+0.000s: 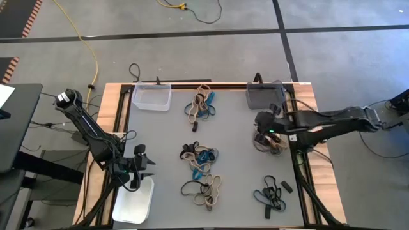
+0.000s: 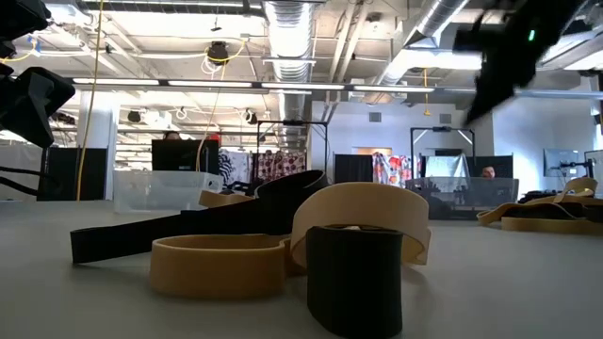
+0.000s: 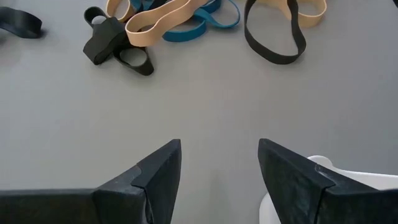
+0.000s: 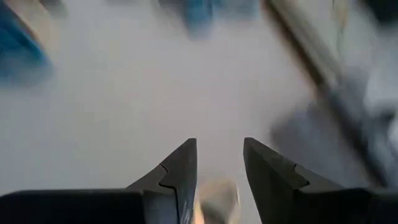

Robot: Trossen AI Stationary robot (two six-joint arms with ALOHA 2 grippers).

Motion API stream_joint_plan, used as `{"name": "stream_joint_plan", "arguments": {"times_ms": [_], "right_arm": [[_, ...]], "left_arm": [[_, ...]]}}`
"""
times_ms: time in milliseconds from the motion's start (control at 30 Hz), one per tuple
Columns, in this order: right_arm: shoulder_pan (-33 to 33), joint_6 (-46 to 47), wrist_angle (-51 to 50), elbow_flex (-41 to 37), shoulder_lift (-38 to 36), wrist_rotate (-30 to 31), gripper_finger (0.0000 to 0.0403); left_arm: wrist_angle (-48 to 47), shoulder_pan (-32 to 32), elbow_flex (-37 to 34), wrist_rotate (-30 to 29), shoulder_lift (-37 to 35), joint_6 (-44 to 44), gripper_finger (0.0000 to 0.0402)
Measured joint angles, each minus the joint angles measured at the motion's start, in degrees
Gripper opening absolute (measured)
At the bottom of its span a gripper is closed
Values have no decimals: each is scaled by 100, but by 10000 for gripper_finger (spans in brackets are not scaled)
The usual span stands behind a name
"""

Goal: Sort rubber bands into baskets
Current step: Put the white rubber band into the black transparent bin

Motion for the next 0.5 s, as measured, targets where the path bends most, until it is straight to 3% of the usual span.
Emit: {"name": "stream_joint_plan", "arguments": {"times_ms": [167, 500], "right_arm": [[-548, 222, -480, -45, 950, -976, 159], [-1404, -176, -310, -41, 2304, -1234, 159]], "left_arm": [[0, 0, 0, 0, 0, 0, 206], [0, 0, 0, 0, 0, 1, 206]]}}
